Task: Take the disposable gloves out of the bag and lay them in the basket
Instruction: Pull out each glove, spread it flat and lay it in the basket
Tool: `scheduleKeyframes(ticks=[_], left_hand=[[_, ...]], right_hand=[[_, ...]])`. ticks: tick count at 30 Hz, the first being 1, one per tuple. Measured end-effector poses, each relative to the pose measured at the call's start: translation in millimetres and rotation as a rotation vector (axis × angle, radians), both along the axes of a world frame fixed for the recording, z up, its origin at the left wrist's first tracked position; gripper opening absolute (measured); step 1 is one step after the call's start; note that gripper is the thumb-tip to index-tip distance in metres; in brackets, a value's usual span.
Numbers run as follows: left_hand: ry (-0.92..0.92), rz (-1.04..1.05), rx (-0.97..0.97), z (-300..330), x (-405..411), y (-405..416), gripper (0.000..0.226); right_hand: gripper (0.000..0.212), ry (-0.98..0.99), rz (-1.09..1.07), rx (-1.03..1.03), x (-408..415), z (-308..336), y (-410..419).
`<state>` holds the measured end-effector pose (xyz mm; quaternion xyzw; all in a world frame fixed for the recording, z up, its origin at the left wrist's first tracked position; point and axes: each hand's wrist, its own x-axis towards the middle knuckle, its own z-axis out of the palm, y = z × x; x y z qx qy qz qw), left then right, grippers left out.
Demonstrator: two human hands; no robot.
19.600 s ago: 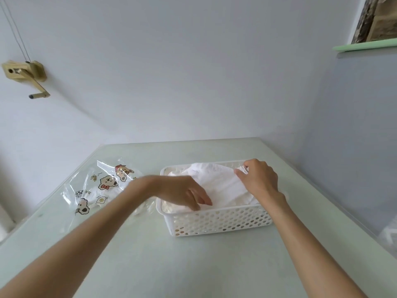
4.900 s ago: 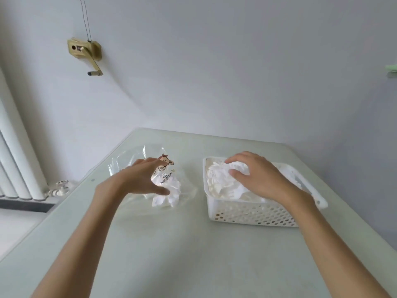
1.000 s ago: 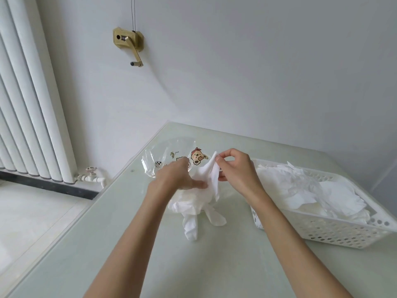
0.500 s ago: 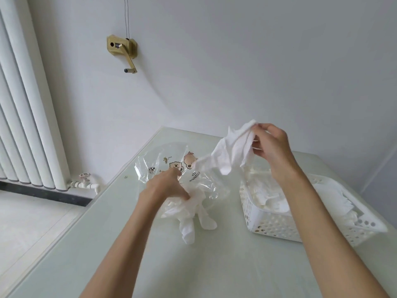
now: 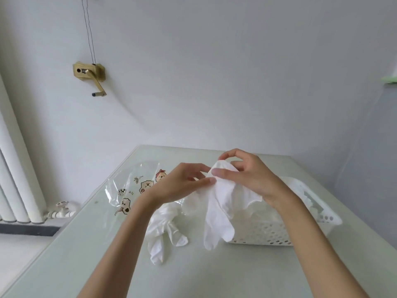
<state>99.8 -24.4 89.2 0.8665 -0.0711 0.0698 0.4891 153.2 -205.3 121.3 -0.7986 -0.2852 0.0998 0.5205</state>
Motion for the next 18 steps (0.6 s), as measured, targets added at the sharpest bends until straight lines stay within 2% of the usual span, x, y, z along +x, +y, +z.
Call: scheduleKeyframes(ticks=[3,9,11,15,18], left_hand=[[-0.038,0.039,-0.053,5,10,-15,0.016],[-0.06,0.04,0.071,19,28,-31,0.007],[-0.052,0.042,0.101,20,37,-36,0.006],[-0.032,-0.005,0.157,21,45,-45,0.025],[0.008,-0.098,0.227,22,47,-60,0.032]], right_hand=[[0.043,0.041,0.021,-0.101,10,-3,-32],[0.016,0.109,-0.023,-0.264,36,-3,-95],[0.012,0.124,-0.033,-0.26,42,-6,-114],[0.016,0.183,-0.128,0.109,48,-8,-133],[0.014,0.085,-0.203,0.364,52,-9,-133]])
